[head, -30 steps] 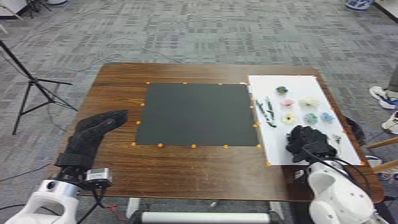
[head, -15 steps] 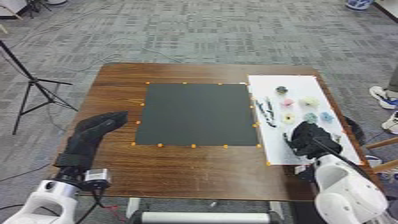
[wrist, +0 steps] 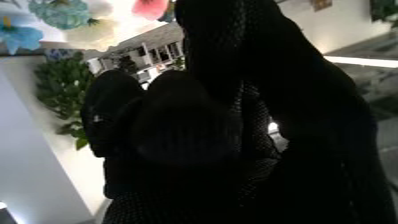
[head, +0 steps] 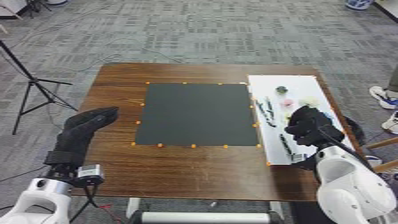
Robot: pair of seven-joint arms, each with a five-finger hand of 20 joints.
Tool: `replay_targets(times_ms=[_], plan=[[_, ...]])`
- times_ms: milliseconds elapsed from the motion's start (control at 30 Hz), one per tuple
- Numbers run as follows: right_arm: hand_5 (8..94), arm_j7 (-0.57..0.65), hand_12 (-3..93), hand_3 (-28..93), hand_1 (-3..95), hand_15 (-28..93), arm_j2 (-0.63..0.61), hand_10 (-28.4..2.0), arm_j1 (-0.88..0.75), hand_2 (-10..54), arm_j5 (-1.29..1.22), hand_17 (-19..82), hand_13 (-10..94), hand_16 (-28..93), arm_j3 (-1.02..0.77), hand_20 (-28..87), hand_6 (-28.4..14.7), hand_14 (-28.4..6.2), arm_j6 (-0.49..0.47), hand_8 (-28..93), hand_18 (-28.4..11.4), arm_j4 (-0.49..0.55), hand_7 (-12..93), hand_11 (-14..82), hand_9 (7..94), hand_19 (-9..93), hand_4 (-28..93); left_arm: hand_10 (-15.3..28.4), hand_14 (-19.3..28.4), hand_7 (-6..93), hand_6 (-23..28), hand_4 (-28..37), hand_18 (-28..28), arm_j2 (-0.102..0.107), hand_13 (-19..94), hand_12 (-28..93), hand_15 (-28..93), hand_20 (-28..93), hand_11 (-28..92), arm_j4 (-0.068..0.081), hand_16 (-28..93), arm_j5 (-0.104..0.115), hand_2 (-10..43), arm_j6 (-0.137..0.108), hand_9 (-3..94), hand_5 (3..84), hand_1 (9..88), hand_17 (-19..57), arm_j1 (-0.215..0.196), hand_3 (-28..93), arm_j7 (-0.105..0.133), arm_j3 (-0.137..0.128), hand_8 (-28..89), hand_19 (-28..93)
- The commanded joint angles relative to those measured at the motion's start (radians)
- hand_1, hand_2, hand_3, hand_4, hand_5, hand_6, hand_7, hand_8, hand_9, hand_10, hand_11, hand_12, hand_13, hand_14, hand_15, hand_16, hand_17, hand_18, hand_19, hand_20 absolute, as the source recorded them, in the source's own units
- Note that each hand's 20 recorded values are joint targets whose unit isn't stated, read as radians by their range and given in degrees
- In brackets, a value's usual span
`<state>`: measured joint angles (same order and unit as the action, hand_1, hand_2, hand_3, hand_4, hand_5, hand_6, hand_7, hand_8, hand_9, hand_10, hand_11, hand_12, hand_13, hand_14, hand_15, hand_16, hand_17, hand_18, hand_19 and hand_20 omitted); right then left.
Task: Arrange flowers
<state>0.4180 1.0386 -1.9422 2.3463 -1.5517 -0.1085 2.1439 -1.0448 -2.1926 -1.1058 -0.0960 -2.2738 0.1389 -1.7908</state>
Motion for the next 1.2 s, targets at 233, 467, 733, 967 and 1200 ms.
replay_targets(times_ms=[233,467,733,967,1200], plan=[[69.6,0.009,25.9,65,38.1,54,0.016,-12.2,-0.067,-9.5,0.063,63,93,39,-0.028,47,-4.9,-1.8,-0.126,0,-14.3,-0.034,28,26.6,87.8,93,-10,13.6,16.6,15.5,3.7,-15.8,8.3,-0.009,34,15,17,13,20,-0.003,1,0.0,-1.0,0.013,45.5,49.3,28.1,3.4,-0.017,69,-0.004,-0.008,-6,4],[69.4,0.01,25.5,64,36.5,54,0.028,-12.7,-0.082,-9.5,0.09,62,93,39,-0.005,47,-5.6,-1.9,-0.157,-5,-14.2,-0.038,28,26.0,87.6,93,-10,13.6,16.7,15.5,3.7,-15.6,8.4,-0.011,34,15,17,13,20,-0.003,1,-0.004,-1.1,0.023,45.5,49.3,28.1,3.4,-0.015,69,-0.008,-0.006,-6,4],[69.1,0.023,25.6,64,38.3,54,0.032,-12.9,-0.086,-9.5,0.111,62,93,39,0.02,47,-5.8,-1.8,-0.188,-4,-13.9,-0.048,28,26.3,87.2,93,-11,13.5,16.7,15.4,3.8,-15.7,8.4,-0.012,34,15,17,13,20,-0.004,1,-0.005,-1.2,0.024,45.5,49.4,28.3,3.4,-0.015,69,-0.013,-0.006,-6,4],[64.5,0.049,46.6,26,66.7,54,0.042,-8.9,-0.079,-9.5,0.097,63,92,37,0.037,47,-3.1,-1.2,-0.224,28,-12.7,-0.062,31,19.6,87.8,93,3,13.6,16.8,15.4,3.8,-15.5,8.4,-0.015,34,15,17,13,20,-0.006,1,-0.004,-1.1,0.028,45.5,49.4,28.4,3.4,-0.019,68,-0.012,-0.009,-6,4],[61.4,0.07,52.2,-28,93.1,56,0.046,-7.4,-0.066,-9.5,0.056,63,92,39,0.034,46,-2.3,-0.6,-0.248,26,-12.0,-0.072,39,18.7,89.1,93,42,13.7,16.7,15.1,3.9,-15.5,8.3,-0.017,34,15,17,13,20,-0.004,1,0.0,-1.2,0.037,45.2,49.2,28.6,3.5,-0.012,68,-0.016,-0.007,-6,4]])
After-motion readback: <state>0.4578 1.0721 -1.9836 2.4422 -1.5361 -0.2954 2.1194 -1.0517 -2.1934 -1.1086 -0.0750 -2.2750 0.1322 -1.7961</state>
